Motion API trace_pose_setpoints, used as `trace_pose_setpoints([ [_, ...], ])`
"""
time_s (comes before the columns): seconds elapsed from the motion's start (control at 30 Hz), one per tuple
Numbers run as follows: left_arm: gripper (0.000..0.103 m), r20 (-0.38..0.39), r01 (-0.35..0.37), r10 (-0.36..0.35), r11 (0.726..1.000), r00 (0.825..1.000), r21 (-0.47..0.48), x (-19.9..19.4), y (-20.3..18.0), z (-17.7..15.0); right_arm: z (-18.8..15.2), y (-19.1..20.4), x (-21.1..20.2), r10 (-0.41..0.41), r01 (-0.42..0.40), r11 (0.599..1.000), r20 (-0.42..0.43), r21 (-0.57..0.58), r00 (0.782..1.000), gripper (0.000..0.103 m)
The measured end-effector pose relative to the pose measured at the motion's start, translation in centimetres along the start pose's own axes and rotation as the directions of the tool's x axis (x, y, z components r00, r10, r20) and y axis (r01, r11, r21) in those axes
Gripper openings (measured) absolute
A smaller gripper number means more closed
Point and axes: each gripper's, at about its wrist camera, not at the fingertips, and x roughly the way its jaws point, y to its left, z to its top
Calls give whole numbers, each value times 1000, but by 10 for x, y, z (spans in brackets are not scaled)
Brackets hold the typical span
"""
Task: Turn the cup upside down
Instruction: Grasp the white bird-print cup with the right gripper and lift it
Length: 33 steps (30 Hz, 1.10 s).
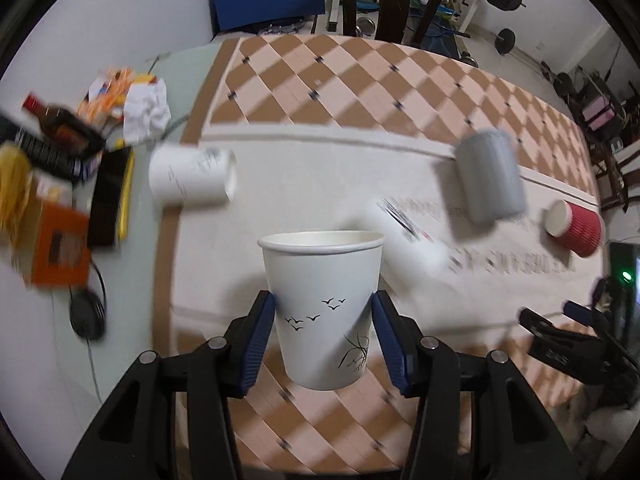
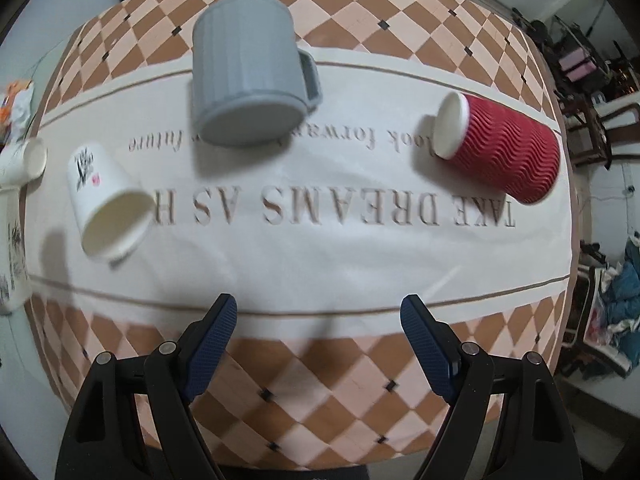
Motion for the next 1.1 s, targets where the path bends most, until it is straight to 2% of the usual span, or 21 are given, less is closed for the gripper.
trace_pose_setpoints([
  [0.13,47,-41,35,-35,999,999,-15,-1,-42,-40,-16,-28,5,14,-14,1000,-2,-22,1000,85],
  [0.33,47,-152,108,-106,994,983,7,35,-116,-80,-40,-72,24,6,-7,999,-19,-37,1000,85],
  [0.43,47,-215,145,-137,989,967,22,60,-147,-88,-52,-95,32,0,0,1000,-34,-17,999,85],
  [0.6,47,-270,176,-153,982,951,63,90,-178,-94,-67,-130,46,-27,29,999,-71,32,997,85],
  [0.7,50,-254,176,-148,980,956,91,91,-187,-95,-75,-144,51,-43,48,997,-77,60,996,85],
  [0.83,52,-263,187,-159,979,952,85,93,-189,-90,-79,-159,52,-48,55,994,-79,92,996,85],
  [0.93,61,-284,186,-162,981,945,62,97,-184,-92,-79,-162,51,-54,62,993,-77,104,996,85],
  [0.97,67,-283,183,-158,981,946,65,97,-183,-93,-79,-162,50,-53,61,992,-76,108,996,85],
  [1.03,72,-272,183,-159,981,949,65,97,-183,-94,-79,-162,48,-57,65,991,-70,115,996,85],
  [1.1,87,-259,186,-165,981,952,58,94,-182,-93,-78,-164,45,-57,65,990,-65,125,996,85],
])
